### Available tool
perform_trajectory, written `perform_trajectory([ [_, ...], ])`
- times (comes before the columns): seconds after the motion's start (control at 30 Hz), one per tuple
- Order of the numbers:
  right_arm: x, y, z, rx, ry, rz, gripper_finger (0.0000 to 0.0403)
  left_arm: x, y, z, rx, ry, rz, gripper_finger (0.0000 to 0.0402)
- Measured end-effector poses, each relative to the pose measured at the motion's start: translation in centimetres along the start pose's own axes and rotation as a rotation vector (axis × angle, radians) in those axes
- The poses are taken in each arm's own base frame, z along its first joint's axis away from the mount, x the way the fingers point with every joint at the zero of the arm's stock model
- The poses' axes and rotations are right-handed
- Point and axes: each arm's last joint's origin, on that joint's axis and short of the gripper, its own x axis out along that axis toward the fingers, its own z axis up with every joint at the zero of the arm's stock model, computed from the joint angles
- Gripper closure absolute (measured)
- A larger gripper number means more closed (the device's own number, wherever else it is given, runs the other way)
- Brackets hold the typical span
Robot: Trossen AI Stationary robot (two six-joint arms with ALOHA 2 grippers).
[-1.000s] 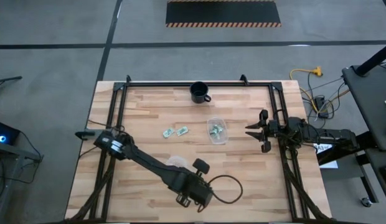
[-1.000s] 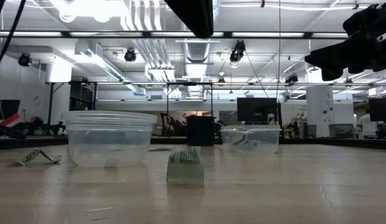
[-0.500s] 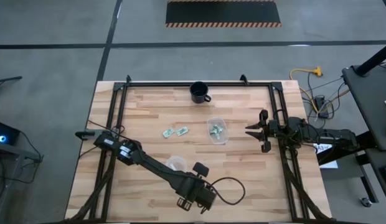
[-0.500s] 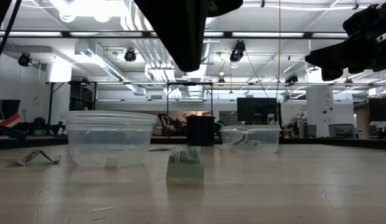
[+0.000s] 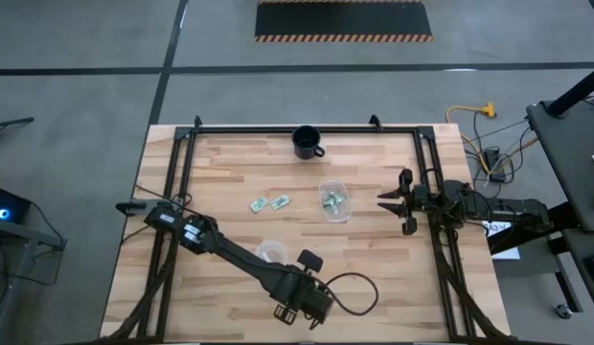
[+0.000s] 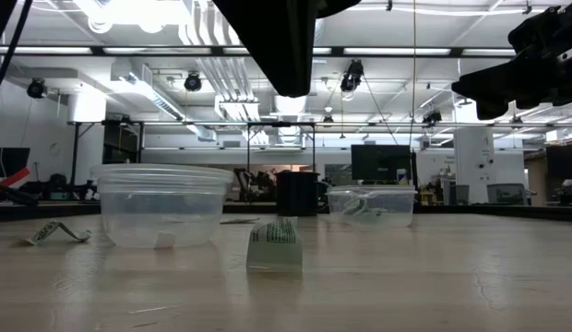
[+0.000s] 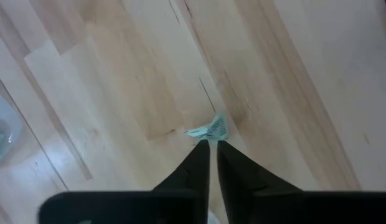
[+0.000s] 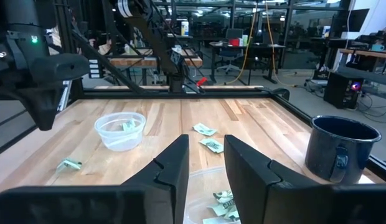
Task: Pick and place items into bin
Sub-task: Put the white stevia packet into the left transparent bin
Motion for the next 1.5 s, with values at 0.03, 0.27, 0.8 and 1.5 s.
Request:
perform_trajectory([
  [0.03,0.0,0.0,0.0,0.001,0.000,0.000,0.0312,0.0,0.0,0.0,0.000,-0.001,0.000,0.0379],
  [0.27,0.0,0.0,0.0,0.000,0.000,0.000,0.0323,0.0,0.0,0.0,0.001,0.001,0.000,0.0296],
  [0.8,0.0,0.0,0.0,0.001,0.000,0.000,0.0316,2.7,-0.1,-0.2,-0.019,0.009,-0.076,0.0228],
  [1.5,0.0,0.0,0.0,0.002,0.000,0.000,0.0330,6.7,1.5,-1.2,-0.089,0.060,-0.100,0.0228],
])
